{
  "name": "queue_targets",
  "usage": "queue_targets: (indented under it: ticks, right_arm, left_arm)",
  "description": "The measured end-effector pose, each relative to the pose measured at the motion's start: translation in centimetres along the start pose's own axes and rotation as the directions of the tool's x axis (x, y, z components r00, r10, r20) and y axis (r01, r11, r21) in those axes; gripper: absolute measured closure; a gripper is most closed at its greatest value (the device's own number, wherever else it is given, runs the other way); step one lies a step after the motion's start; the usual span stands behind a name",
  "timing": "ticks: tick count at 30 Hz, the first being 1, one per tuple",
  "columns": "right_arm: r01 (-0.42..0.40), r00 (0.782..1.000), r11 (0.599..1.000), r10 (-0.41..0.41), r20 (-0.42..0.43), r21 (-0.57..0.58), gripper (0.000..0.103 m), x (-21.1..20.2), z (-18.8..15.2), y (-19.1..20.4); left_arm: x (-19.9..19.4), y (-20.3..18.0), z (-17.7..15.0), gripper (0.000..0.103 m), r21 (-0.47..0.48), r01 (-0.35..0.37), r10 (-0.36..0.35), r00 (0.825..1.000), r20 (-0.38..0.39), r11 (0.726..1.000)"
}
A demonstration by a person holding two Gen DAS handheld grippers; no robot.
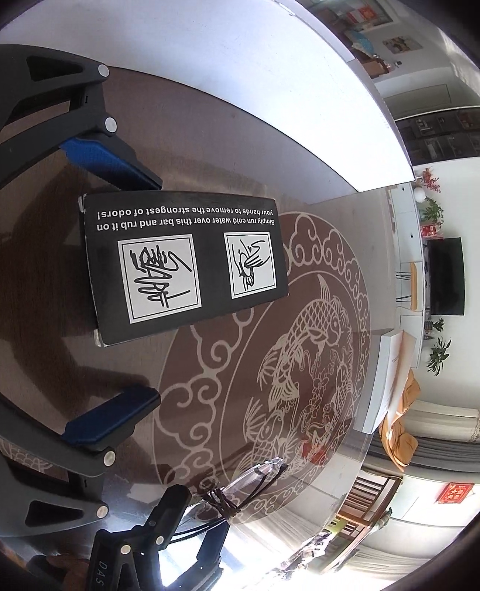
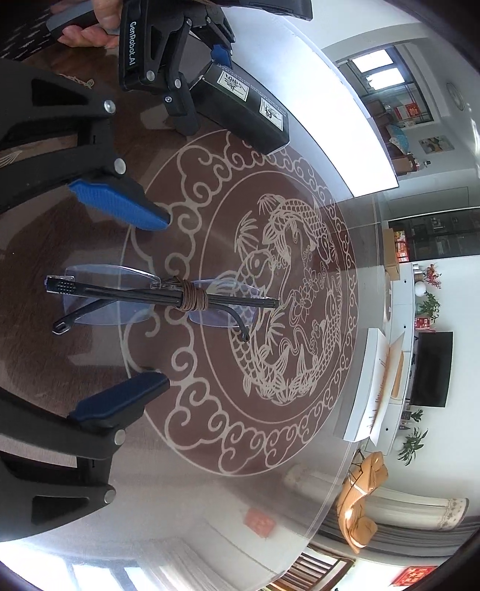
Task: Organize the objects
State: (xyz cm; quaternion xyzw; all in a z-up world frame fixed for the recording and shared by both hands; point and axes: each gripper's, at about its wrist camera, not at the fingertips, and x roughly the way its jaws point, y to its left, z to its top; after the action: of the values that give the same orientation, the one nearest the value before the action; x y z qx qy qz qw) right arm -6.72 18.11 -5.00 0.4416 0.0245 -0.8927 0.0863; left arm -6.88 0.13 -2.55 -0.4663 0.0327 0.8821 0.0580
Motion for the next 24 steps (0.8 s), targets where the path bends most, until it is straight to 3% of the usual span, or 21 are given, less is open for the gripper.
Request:
queue_targets:
  ticks: [2,24]
  right_arm:
    - [0.012,0.999,0.999,-0.013,-0.031,-0.04,0.0,0.66,0.04,0.79]
    - [0.002,0.999,0.998,-0.005,-0.035,-0.062,0.0,0.94,0.28,1.06]
  left_arm:
    - [-0.02,0.0,0.0,0.0,0.0,0.0,0.0,1.0,0.0,1.0]
    - [0.08,-0.04,0.08,0.0,-0.001,0.0,0.0,1.0,0.0,1.0]
